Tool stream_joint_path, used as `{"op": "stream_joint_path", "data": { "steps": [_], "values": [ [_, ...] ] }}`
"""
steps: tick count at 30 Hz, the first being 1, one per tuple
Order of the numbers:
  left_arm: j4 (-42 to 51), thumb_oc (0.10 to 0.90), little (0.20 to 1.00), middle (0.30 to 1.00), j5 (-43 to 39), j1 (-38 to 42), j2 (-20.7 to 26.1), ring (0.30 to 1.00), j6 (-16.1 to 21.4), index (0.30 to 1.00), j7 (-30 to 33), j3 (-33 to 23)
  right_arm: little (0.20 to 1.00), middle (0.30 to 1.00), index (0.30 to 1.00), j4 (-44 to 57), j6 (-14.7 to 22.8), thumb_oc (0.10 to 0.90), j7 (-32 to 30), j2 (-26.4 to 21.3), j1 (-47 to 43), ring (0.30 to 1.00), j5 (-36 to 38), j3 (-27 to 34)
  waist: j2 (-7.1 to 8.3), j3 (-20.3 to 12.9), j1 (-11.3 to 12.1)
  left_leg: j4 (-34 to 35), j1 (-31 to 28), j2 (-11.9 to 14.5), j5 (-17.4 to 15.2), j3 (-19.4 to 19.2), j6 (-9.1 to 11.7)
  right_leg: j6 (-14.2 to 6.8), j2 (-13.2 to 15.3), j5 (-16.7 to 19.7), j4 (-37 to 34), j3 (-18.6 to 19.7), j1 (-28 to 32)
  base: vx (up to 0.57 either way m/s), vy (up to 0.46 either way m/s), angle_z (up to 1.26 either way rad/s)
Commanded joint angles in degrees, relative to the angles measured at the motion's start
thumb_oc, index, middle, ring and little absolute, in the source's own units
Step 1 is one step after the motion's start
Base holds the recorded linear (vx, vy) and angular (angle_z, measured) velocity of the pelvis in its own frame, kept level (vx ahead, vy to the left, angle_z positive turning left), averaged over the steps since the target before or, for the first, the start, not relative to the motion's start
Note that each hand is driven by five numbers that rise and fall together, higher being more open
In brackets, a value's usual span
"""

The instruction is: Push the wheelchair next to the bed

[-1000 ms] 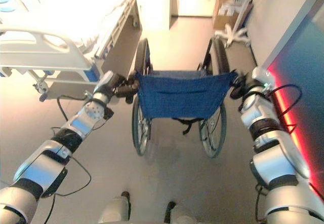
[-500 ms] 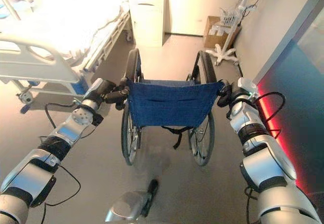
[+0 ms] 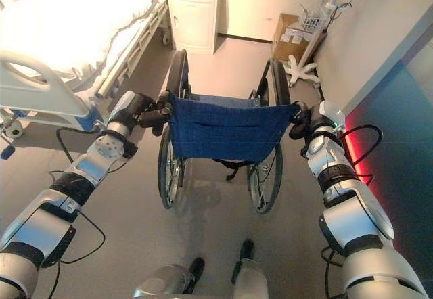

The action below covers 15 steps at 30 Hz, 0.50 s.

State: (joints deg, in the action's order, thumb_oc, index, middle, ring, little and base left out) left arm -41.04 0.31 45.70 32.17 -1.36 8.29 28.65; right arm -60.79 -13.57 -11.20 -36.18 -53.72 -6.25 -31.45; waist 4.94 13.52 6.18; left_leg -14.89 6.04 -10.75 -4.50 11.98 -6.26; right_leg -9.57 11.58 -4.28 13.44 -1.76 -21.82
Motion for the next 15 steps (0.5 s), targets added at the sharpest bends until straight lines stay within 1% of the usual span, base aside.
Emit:
{"op": "stream_joint_path", "data": {
  "steps": [1,2,3,4,5,6,8,9,10,11,12,13,14,15],
  "values": [
    [-3.8,0.4,0.3,0.3,6.5,-0.2,-3.3,0.3,-2.8,0.3,-1.0,5.8,0.3,0.3,0.3,14.1,11.4,0.4,7.3,1.6,-8.3,0.3,-3.0,-8.4,-0.06,3.3,-1.3,-3.2,-2.8,8.9,-9.8,0.1,4.9,0.5,-1.5,10.4,-5.5,0.6,5.7,0.44,-0.289,0.74],
    [-3.6,0.4,0.3,0.3,6.4,-0.3,-3.5,0.3,-3.6,0.3,-1.4,6.1,0.3,0.3,0.3,14.0,10.0,0.4,9.3,1.0,-8.2,0.3,-2.4,-8.4,-0.09,2.8,-1.8,-2.1,-4.3,10.9,-9.2,-0.5,6.1,0.9,-1.6,9.9,-4.0,-0.1,6.2,0.43,-0.298,0.75],
    [-3.3,0.4,0.3,0.3,6.6,-0.4,-3.8,0.3,-4.6,0.3,-1.5,6.1,0.3,0.3,0.3,13.8,8.6,0.4,10.5,0.6,-7.8,0.3,-0.8,-8.3,-0.16,2.6,-2.3,-0.8,-5.3,13.2,-7.7,-2.1,7.4,1.4,-1.5,9.5,-3.5,-1.7,6.9,0.42,-0.305,0.69],
    [-3.2,0.4,0.3,0.3,6.6,-0.3,-3.8,0.3,-4.6,0.3,-1.4,6.0,0.3,0.3,0.3,14.0,8.1,0.4,10.8,0.3,-7.7,0.3,-0.3,-8.2,-0.23,2.8,-2.6,-0.2,-5.6,14.1,-6.8,-3.2,7.8,1.6,-1.5,9.4,-3.6,-2.4,7.2,0.3,-0.285,0.45],
    [-2.9,0.4,0.3,0.3,6.4,0.2,-3.7,0.3,-4.9,0.3,-1.3,6.0,0.3,0.3,0.3,14.4,7.0,0.4,11.8,-0.1,-7.7,0.3,0.4,-7.9,-0.45,3.1,-3.1,1.0,-5.5,15.6,-4.4,-5.0,8.5,2.2,-1.7,9.2,-4.1,-3.6,8.1,0.22,-0.281,0.42],
    [-2.8,0.4,0.3,0.3,6.5,1.4,-4.0,0.3,-5.5,0.3,-0.8,6.3,0.3,0.3,0.3,14.1,5.6,0.4,13.2,-0.5,-7.6,0.3,1.2,-7.3,-0.94,3.6,-3.9,2.4,-4.9,17.3,-1.0,-7.4,9.4,3.0,-2.4,8.7,-5.2,-5.1,9.5,0.2,-0.275,0.42],
    [-2.7,0.4,0.3,0.3,6.8,2.2,-4.2,0.3,-6.0,0.3,-0.3,6.3,0.3,0.3,0.3,13.8,4.8,0.4,13.5,-0.7,-7.2,0.3,2.3,-6.7,-1.33,4.0,-4.6,3.6,-5.0,18.1,0.5,-8.9,10.0,3.3,-2.6,8.5,-6.1,-6.5,10.4,0.19,-0.22,0.51],
    [-3.2,0.4,0.3,0.3,5.8,3.3,-4.2,0.3,-6.5,0.3,0.2,6.5,0.3,0.3,0.3,13.3,3.8,0.4,14.3,-0.4,-7.1,0.3,2.8,-5.9,-1.89,4.1,-5.7,5.4,-6.5,18.9,1.3,-10.6,10.7,3.9,-2.7,8.0,-6.0,-8.1,10.3,0.21,-0.183,0.45],
    [-3.4,0.4,0.3,0.3,5.7,3.6,-4.4,0.3,-6.5,0.3,0.3,6.5,0.3,0.3,0.3,13.2,3.6,0.4,14.5,-0.3,-7.0,0.3,2.7,-5.6,-2.12,4.0,-6.1,5.7,-7.1,19.3,1.8,-11.2,10.9,4.2,-2.8,7.8,-5.6,-8.5,10.1,0.24,-0.144,0.35],
    [-3.8,0.4,0.3,0.3,5.6,3.9,-4.6,0.3,-6.3,0.3,0.8,6.5,0.3,0.3,0.3,12.6,3.7,0.4,15.3,-0.1,-6.7,0.3,2.3,-5.1,-2.72,3.7,-7.0,6.4,-8.7,19.9,3.0,-12.0,11.4,4.6,-3.1,7.3,-5.0,-9.2,9.6,0.23,-0.109,0.34],
    [-4.1,0.4,0.3,0.3,5.2,4.2,-4.4,0.3,-6.1,0.3,0.8,6.5,0.3,0.3,0.3,12.0,4.2,0.4,16.1,-0.2,-6.3,0.3,2.0,-4.9,-3.37,3.2,-7.9,6.2,-10.3,21.1,5.2,-13.1,11.9,5.4,-3.4,6.6,-3.9,-10.2,9.1,0.19,-0.091,0.35],
    [-4.1,0.4,0.3,0.3,5.2,4.2,-4.4,0.3,-6.1,0.3,0.8,6.5,0.3,0.3,0.3,11.9,4.2,0.4,16.1,-0.2,-6.3,0.3,2.0,-4.9,-3.4,3.2,-7.9,6.3,-10.3,21.2,5.2,-13.0,11.9,5.4,-3.4,6.5,-3.9,-10.2,9.1,0.26,-0.157,0.3],
    [-4.2,0.4,0.3,0.3,4.0,4.3,-4.0,0.3,-6.2,0.3,1.1,6.6,0.3,0.3,0.3,11.1,5.3,0.4,16.8,-0.3,-5.3,0.3,2.8,-4.8,-3.96,2.5,-8.7,5.2,-11.8,22.7,8.1,-13.7,12.4,6.4,-3.9,5.6,-2.8,-11.0,8.7,0.21,-0.142,0.22],
    [-4.2,0.4,0.3,0.3,3.7,4.1,-3.8,0.3,-6.1,0.3,1.1,6.5,0.3,0.3,0.3,11.1,5.8,0.4,16.9,-0.5,-4.6,0.3,2.9,-4.7,-4.0,2.3,-8.8,4.5,-11.9,22.8,8.9,-13.7,12.4,6.7,-4.1,5.3,-2.6,-11.2,8.9,0.36,-0.251,0.24]
  ]
}}
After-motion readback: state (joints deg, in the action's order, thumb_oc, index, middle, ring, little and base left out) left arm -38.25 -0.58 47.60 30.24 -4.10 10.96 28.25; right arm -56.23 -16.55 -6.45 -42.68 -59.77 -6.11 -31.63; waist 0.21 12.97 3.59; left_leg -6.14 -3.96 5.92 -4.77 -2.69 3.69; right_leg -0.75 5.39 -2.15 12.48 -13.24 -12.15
